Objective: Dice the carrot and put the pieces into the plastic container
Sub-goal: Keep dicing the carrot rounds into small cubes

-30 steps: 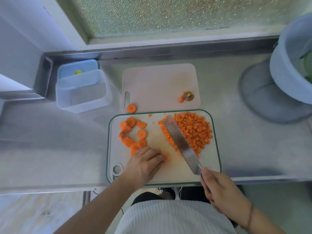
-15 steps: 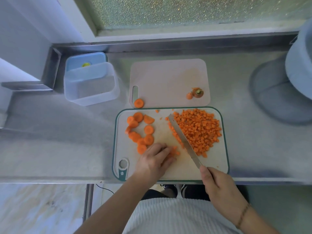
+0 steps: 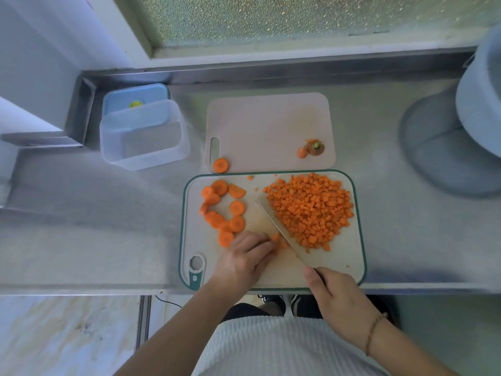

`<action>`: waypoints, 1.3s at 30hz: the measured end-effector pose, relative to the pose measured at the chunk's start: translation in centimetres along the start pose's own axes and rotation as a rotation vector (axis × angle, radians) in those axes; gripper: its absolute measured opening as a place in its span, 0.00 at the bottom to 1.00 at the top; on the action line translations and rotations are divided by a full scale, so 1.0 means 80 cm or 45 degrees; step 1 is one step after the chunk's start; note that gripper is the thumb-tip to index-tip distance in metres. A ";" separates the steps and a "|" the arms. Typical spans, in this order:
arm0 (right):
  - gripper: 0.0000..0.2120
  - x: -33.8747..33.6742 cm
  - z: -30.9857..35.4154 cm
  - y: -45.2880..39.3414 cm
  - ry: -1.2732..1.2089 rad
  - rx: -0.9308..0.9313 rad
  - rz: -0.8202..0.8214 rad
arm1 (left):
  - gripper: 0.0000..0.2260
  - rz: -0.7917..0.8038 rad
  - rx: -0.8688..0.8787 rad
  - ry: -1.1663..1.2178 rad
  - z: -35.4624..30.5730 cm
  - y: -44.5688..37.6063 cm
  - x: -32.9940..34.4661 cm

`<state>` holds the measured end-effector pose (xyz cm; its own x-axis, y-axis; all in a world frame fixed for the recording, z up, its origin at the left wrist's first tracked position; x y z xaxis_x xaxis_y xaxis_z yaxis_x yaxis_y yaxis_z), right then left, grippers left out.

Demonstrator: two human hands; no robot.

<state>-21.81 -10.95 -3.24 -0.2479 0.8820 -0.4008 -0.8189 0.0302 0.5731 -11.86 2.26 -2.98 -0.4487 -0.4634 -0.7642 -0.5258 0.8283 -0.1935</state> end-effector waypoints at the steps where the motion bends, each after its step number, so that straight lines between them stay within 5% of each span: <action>1: 0.28 0.002 0.001 -0.002 -0.004 -0.001 0.023 | 0.07 0.004 -0.006 0.007 0.001 -0.001 0.001; 16: 0.25 -0.002 -0.006 0.008 -0.001 0.034 0.072 | 0.04 -0.165 -0.034 0.023 -0.014 -0.009 0.001; 39: 0.25 -0.012 0.001 0.035 0.031 0.050 0.118 | 0.04 -0.125 0.023 -0.031 -0.024 -0.002 0.001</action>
<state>-23.84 -11.63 -1.16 -0.3345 0.8703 -0.3615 -0.7712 -0.0324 0.6358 -13.16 1.50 -1.82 -0.3780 -0.5354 -0.7553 -0.5531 0.7848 -0.2795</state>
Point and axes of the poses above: each hand's wrist, its own y-axis away from the middle knuckle, its own x-axis out of the palm, z = x × y, the point moved 10 cm from there along -y, towards the middle knuckle, and after that the axes turned 13 degrees about z, right-handed, at the moved point
